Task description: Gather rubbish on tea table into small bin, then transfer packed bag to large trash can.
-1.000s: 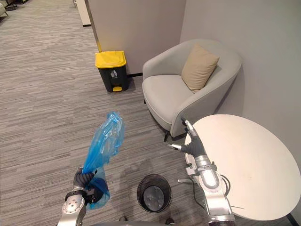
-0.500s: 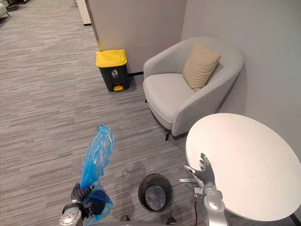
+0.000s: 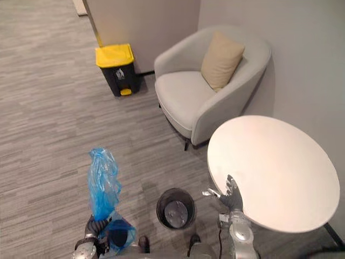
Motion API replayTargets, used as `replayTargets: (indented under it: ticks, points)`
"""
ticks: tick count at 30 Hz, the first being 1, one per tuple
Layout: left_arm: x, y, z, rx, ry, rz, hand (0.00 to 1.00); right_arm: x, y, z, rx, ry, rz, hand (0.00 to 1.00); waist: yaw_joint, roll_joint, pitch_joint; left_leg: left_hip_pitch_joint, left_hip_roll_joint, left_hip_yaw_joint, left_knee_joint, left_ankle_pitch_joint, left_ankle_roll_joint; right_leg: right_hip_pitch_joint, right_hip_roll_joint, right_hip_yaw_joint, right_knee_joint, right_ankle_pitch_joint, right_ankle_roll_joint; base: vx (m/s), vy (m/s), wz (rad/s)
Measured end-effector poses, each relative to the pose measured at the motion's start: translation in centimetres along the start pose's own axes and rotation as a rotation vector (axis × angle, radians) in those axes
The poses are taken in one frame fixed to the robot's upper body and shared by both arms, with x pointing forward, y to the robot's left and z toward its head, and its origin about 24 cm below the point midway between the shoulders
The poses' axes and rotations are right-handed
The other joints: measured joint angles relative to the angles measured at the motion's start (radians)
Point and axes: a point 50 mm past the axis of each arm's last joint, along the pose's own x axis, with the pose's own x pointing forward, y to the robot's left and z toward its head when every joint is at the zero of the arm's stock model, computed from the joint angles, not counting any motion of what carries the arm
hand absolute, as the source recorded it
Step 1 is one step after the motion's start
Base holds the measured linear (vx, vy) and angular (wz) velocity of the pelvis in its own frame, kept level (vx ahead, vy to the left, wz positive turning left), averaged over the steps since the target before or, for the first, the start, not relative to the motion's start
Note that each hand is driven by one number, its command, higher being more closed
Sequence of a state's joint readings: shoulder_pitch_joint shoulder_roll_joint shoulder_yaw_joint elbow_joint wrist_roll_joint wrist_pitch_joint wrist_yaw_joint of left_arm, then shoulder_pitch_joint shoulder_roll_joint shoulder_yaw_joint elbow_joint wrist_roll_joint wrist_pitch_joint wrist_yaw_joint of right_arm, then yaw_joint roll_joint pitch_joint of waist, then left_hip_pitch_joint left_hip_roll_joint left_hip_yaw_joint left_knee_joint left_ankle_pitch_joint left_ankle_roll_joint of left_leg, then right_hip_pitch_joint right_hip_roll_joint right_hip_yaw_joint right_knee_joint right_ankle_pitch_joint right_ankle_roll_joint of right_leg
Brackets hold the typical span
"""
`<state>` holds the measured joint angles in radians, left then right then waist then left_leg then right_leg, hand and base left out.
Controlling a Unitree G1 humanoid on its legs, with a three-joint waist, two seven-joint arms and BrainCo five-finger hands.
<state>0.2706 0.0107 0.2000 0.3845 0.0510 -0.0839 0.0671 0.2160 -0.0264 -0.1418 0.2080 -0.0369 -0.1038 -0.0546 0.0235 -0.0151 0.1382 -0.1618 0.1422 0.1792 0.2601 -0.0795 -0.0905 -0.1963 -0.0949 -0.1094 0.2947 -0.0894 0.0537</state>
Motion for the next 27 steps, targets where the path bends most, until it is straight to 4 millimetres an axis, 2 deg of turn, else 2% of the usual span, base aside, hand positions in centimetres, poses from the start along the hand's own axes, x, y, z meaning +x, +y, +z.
replayTargets:
  ticks: [2, 3, 5, 6, 8, 9, 10, 13, 14, 15, 16, 17, 18, 19, 22, 23, 24, 25, 26, 27]
  points:
    - [0.3, -0.3, 1.2, -0.007, -0.044, -0.005, 1.00, 0.1, 0.2, 0.1, -0.002, -0.005, 0.004, 0.00, 0.006, 0.011, 0.003, -0.039, 0.022, -0.012, 0.025, -0.011, 0.013, -0.008, 0.009, 0.004, 0.010, -0.009, 0.011, -0.11, -0.007, 0.07]
    - [0.6, -0.4, 2.1, -0.010, -0.083, -0.008, 1.00, 0.1, 0.5, 0.3, 0.004, -0.011, 0.006, 0.00, 0.017, 0.011, 0.012, -0.053, 0.024, -0.014, 0.036, -0.009, 0.011, -0.060, -0.007, 0.004, 0.219, -0.087, -0.002, -0.08, -0.064, 0.21]
    - [0.7, -0.3, 2.7, 0.000, -0.106, -0.010, 1.00, -0.1, 1.2, 0.2, -0.001, -0.008, 0.036, 0.00, 0.021, -0.013, 0.004, -0.074, 0.003, -0.039, 0.075, -0.006, 0.006, -0.032, -0.049, 0.017, 0.362, -0.169, 0.024, -0.03, -0.147, 0.39]
    - [0.8, -0.2, 3.0, 0.001, -0.116, -0.006, 1.00, 0.0, 1.7, 0.5, 0.000, -0.020, 0.053, 0.00, 0.033, -0.030, -0.002, -0.108, 0.002, -0.044, 0.110, -0.006, 0.007, -0.036, -0.044, 0.035, 0.362, -0.196, 0.033, -0.03, -0.166, 0.41]
    - [0.6, -1.0, 2.8, -0.021, -0.109, -0.015, 1.00, 0.1, 1.7, 1.1, -0.003, -0.049, 0.054, 0.00, 0.064, -0.007, 0.004, -0.123, 0.015, -0.049, 0.106, 0.011, -0.001, -0.011, -0.014, 0.033, 0.286, -0.216, 0.043, -0.08, -0.137, 0.11]
    - [0.4, -1.3, 2.5, -0.031, -0.100, -0.020, 1.00, 0.2, 1.8, 1.3, -0.002, -0.056, 0.059, 0.00, 0.080, 0.000, 0.004, -0.129, 0.019, -0.056, 0.094, 0.029, -0.004, 0.022, 0.006, 0.021, 0.207, -0.235, 0.010, -0.09, -0.138, 0.17]
    - [0.3, -1.7, 2.3, -0.033, -0.092, -0.028, 1.00, 0.3, 1.8, 1.5, -0.007, -0.063, 0.058, 0.00, 0.084, 0.018, 0.011, -0.144, 0.025, -0.081, 0.091, 0.044, -0.007, 0.036, 0.023, 0.006, 0.175, -0.233, -0.007, -0.15, -0.167, 0.41]
    - [0.2, -2.0, 2.5, -0.041, -0.100, -0.028, 1.00, 0.1, 1.8, 1.3, -0.009, -0.060, 0.045, 0.00, 0.082, 0.038, 0.019, -0.170, 0.036, -0.136, 0.046, 0.120, -0.038, 0.042, 0.048, -0.077, 0.156, -0.214, -0.039, -0.18, -0.156, 0.74]
    - [0.1, -2.0, 2.6, -0.042, -0.104, -0.027, 1.00, 0.2, 1.8, 1.5, -0.009, -0.064, 0.040, 0.00, 0.070, 0.039, 0.019, -0.176, 0.034, -0.131, -0.003, 0.177, -0.036, 0.038, 0.042, -0.112, 0.151, -0.206, -0.053, -0.18, -0.103, 0.94]
    - [0.3, -2.1, 3.0, -0.044, -0.121, -0.029, 1.00, 0.3, 1.7, 1.6, -0.007, -0.069, 0.026, 0.00, 0.067, 0.035, 0.020, -0.157, 0.033, -0.123, -0.101, 0.247, -0.053, 0.033, 0.032, -0.153, 0.127, -0.186, -0.089, -0.18, -0.060, 0.83]
    - [0.3, -2.2, 3.3, -0.045, -0.132, -0.032, 1.00, 0.3, 1.7, 1.7, -0.003, -0.071, 0.021, 0.00, 0.066, 0.032, 0.026, -0.162, 0.040, -0.092, -0.052, 0.211, -0.034, 0.032, 0.028, -0.170, 0.120, -0.177, -0.098, -0.22, -0.069, 0.71]
    - [0.2, -2.2, 3.5, -0.039, -0.142, -0.038, 1.00, 0.3, 1.7, 1.9, -0.004, -0.080, 0.022, 0.00, 0.071, 0.030, 0.029, -0.180, 0.051, -0.037, 0.082, 0.113, 0.020, 0.035, 0.019, -0.194, 0.118, -0.170, -0.102, -0.19, -0.051, 0.55]
    - [0.2, -2.3, 3.6, -0.032, -0.144, -0.045, 1.00, 0.2, 1.6, 2.0, -0.005, -0.086, 0.017, 0.00, 0.069, 0.029, 0.029, -0.184, 0.053, -0.018, 0.149, 0.066, 0.050, 0.038, 0.009, -0.212, 0.120, -0.168, -0.105, -0.19, -0.026, 0.78]
    - [0.2, -2.4, 3.5, -0.021, -0.144, -0.055, 1.00, 0.0, 1.4, 2.0, -0.006, -0.089, 0.008, 0.00, 0.062, 0.025, 0.031, -0.168, 0.061, 0.015, 0.250, -0.008, 0.075, 0.052, -0.012, -0.244, 0.121, -0.164, -0.107, -0.19, 0.035, 0.80]
    - [0.2, -2.7, 3.9, -0.019, -0.162, -0.068, 1.00, -0.2, 0.9, 1.8, -0.005, -0.083, -0.019, 0.00, 0.038, 0.026, 0.026, -0.080, 0.103, 0.077, 0.340, -0.097, 0.089, 0.061, -0.053, -0.308, 0.118, -0.151, -0.089, -0.16, 0.102, 0.75]
    - [0.2, -2.8, 4.0, -0.019, -0.166, -0.074, 1.00, -0.2, 0.7, 1.6, -0.006, -0.074, -0.027, 0.00, 0.032, 0.028, 0.020, -0.038, 0.111, 0.089, 0.298, -0.114, 0.085, 0.054, -0.062, -0.320, 0.117, -0.152, -0.087, -0.14, 0.165, 0.64]
    - [0.1, -2.9, 4.0, -0.018, -0.165, -0.075, 1.00, -0.1, 0.3, 1.4, -0.005, -0.064, -0.045, 0.00, 0.027, 0.037, 0.009, -0.005, 0.111, 0.097, 0.244, -0.127, 0.066, 0.045, -0.064, -0.324, 0.117, -0.153, -0.080, -0.14, 0.235, 0.57]
    - [0.2, -2.9, 4.0, -0.009, -0.166, -0.083, 1.00, 0.0, -0.2, 0.9, -0.007, -0.042, -0.065, 0.00, 0.017, 0.046, -0.011, 0.047, 0.095, 0.098, 0.086, -0.152, -0.041, 0.009, -0.062, -0.316, 0.133, -0.149, -0.046, -0.11, 0.205, 0.40]
    - [0.5, -2.7, 3.7, 0.018, -0.149, -0.087, 1.00, 0.2, 0.4, 0.0, 0.006, 0.005, -0.057, 0.00, 0.019, 0.020, -0.017, 0.055, 0.064, 0.115, 0.046, -0.113, -0.025, -0.004, -0.065, -0.266, 0.121, -0.126, -0.023, -0.10, 0.182, 0.34]
    - [0.7, -2.4, 3.0, 0.036, -0.119, -0.085, 1.00, 0.2, 0.6, -0.7, 0.005, 0.037, -0.050, 0.00, 0.018, 0.016, -0.021, 0.063, 0.050, 0.112, 0.027, -0.100, -0.018, 0.005, -0.062, -0.250, 0.093, -0.109, -0.022, -0.04, 0.122, 0.06]
